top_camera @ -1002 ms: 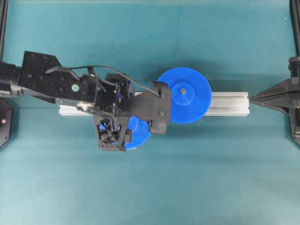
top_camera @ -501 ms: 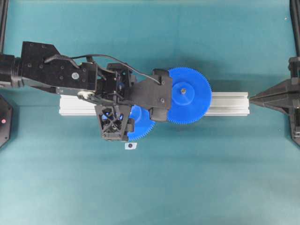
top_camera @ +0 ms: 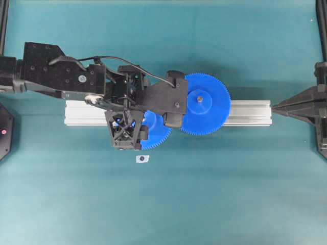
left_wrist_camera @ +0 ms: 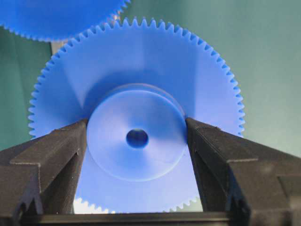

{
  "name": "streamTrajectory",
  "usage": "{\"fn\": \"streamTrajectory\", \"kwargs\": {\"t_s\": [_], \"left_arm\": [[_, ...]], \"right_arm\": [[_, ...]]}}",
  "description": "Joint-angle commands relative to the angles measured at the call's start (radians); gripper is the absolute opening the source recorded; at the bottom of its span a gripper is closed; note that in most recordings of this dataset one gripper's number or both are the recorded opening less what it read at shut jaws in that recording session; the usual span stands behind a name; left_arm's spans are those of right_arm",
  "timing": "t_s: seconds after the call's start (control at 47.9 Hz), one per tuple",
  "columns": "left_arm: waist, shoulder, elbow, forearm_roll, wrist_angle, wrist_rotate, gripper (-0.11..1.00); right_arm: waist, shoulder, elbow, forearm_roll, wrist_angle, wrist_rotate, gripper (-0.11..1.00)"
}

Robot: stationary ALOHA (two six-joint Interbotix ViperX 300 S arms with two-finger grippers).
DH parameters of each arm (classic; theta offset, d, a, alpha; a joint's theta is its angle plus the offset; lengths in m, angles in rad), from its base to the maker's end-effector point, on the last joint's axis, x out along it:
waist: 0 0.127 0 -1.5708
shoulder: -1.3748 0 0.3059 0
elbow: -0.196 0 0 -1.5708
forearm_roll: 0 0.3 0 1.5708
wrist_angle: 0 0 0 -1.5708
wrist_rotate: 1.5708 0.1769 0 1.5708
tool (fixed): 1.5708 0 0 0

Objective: Insert the small gear onto the shaft.
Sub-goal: 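Lift the small blue gear and carry it toward the empty left shaft, then align the gear's bore over the shaft and lower it down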

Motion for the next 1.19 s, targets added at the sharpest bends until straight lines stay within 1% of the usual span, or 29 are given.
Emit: {"fn": "streamTrajectory", "kwargs": {"t_s": [0.0,0.25,0.522,0.981,1.169], "left_arm": [[0.009,-0.032,-0.009,0.003,-0.008,0.003,0.69],[0.041,-0.025,0.003,0.003,-0.012,0.037,0.69],[0.077,-0.011,0.006,0.003,-0.066,0.066,0.69],[0.078,0.032,0.046,0.003,-0.084,0.064,0.69],[0.078,0.054,0.067,0.003,-0.110,0.061,0.69]], "right_arm": [[-0.002,0.006,-0.011,0.002,-0.012,0.009,0.04],[-0.002,0.006,-0.011,0.002,-0.012,0.009,0.04],[-0.002,0.006,-0.011,0.002,-0.012,0.009,0.04],[-0.002,0.006,-0.011,0.002,-0.012,0.011,0.04],[-0.003,0.005,-0.011,0.002,-0.012,0.011,0.04]]}}
